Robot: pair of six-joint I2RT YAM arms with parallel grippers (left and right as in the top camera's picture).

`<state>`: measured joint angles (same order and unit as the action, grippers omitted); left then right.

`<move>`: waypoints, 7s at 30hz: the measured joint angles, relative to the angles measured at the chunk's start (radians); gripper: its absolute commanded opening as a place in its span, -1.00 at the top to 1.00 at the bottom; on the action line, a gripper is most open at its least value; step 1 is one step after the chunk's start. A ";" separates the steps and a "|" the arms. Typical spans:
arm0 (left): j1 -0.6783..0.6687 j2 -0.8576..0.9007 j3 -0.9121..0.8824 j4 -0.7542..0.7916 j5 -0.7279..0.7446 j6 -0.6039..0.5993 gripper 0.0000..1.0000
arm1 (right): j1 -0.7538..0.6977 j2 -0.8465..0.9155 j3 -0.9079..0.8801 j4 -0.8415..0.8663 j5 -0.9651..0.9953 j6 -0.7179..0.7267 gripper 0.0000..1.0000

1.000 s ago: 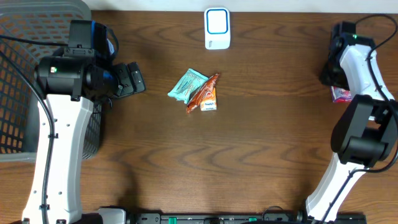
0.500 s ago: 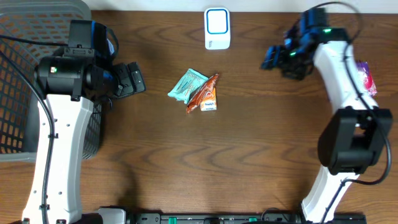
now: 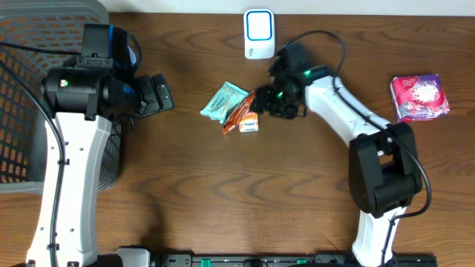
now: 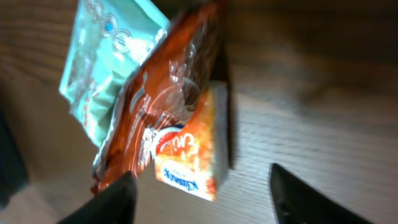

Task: Scan the item barcode
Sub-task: 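Move the right gripper to the orange packet and grasp it, then lift the orange packet and raise it toward the scanner, right gripper, then hold the orange packet under the scanner face with the right gripper, then carry the orange packet to the right edge and release it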

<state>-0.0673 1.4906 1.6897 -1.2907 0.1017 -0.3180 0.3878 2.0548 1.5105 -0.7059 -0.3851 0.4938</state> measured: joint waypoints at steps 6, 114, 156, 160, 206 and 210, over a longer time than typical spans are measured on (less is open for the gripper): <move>0.000 0.000 0.000 0.000 0.000 0.000 -0.96 | 0.014 0.000 -0.058 0.061 0.031 0.091 0.05; 0.000 0.000 0.000 0.000 0.000 0.000 -0.96 | -0.055 -0.093 -0.303 1.143 -0.721 0.592 0.97; 0.000 0.000 0.000 0.000 0.000 0.000 -0.96 | 0.109 0.451 0.975 -0.196 0.908 -0.367 0.99; 0.000 0.000 0.000 0.000 0.000 0.000 -0.96 | 0.103 0.478 0.978 -0.140 0.906 -0.374 0.99; 0.000 0.000 0.000 0.000 0.000 0.000 -0.96 | -0.534 0.478 0.902 -0.687 0.741 -0.317 0.98; 0.000 0.000 0.000 0.000 0.000 0.000 -0.96 | -0.585 0.478 0.826 -0.687 0.779 -0.327 0.88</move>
<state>-0.0673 1.4906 1.6894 -1.2907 0.1013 -0.3180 -0.1970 2.5332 2.3360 -1.3926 0.3943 0.1673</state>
